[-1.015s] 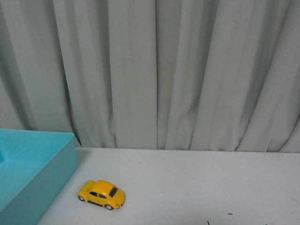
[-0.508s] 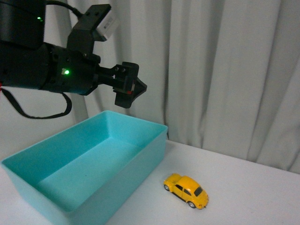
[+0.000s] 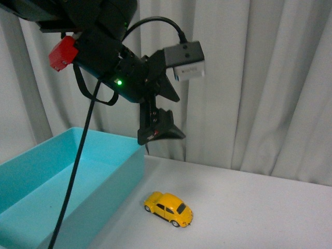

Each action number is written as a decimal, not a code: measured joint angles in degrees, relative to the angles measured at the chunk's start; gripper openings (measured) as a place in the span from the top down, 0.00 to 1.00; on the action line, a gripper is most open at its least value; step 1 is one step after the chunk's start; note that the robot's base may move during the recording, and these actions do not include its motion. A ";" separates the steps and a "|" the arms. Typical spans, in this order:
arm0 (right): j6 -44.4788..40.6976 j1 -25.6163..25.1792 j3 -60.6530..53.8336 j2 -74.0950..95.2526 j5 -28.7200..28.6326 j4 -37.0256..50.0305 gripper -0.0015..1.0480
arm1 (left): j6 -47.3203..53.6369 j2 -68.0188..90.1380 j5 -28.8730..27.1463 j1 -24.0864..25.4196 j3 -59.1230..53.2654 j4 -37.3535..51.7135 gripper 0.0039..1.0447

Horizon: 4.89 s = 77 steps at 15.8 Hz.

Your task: Wind up and store yellow beetle toy

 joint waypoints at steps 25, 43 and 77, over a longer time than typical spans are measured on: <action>0.00 0.00 0.00 0.00 0.00 0.00 0.06 | 7.32 25.03 -29.59 -8.07 12.66 -17.68 0.06; 0.00 0.00 0.00 0.00 0.00 0.00 0.06 | 20.63 18.69 -9.14 -9.35 19.41 -20.02 0.61; 0.00 0.00 0.00 0.00 0.00 0.00 0.06 | -36.85 20.41 -25.35 25.24 8.09 -18.51 0.13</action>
